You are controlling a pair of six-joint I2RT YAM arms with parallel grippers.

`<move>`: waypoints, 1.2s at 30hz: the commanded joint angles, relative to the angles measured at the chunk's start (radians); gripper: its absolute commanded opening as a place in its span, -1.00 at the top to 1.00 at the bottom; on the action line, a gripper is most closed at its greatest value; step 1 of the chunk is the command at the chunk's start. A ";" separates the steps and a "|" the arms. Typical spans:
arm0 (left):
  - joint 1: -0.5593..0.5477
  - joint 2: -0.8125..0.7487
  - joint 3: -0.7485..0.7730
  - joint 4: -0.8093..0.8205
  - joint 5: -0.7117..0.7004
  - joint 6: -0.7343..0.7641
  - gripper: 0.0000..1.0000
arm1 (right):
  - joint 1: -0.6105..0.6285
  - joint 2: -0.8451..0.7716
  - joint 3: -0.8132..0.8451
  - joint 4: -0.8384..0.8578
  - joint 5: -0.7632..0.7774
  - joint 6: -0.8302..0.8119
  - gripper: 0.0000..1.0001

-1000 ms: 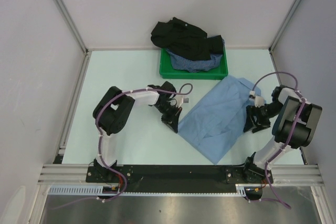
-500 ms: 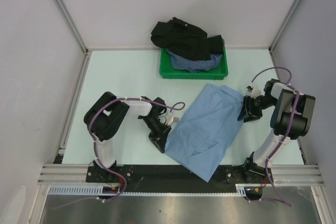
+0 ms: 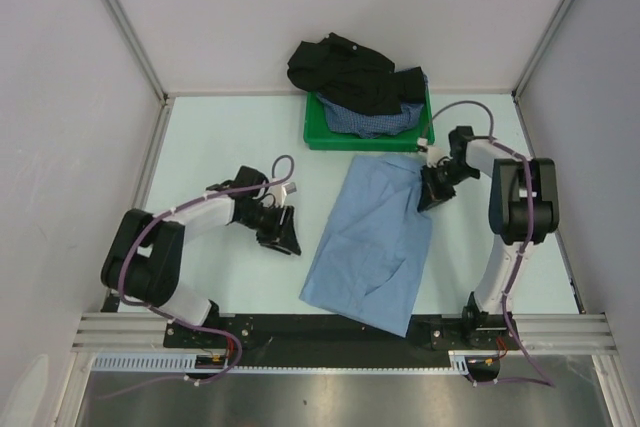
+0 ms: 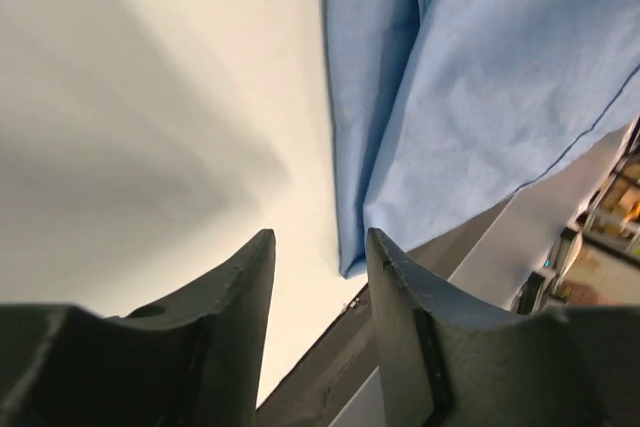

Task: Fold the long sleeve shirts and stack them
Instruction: Fold the shirt

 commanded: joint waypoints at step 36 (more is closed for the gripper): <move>-0.102 0.088 0.256 -0.043 0.250 0.768 -0.21 | 0.073 -0.370 -0.047 -0.282 -0.413 -0.413 -0.15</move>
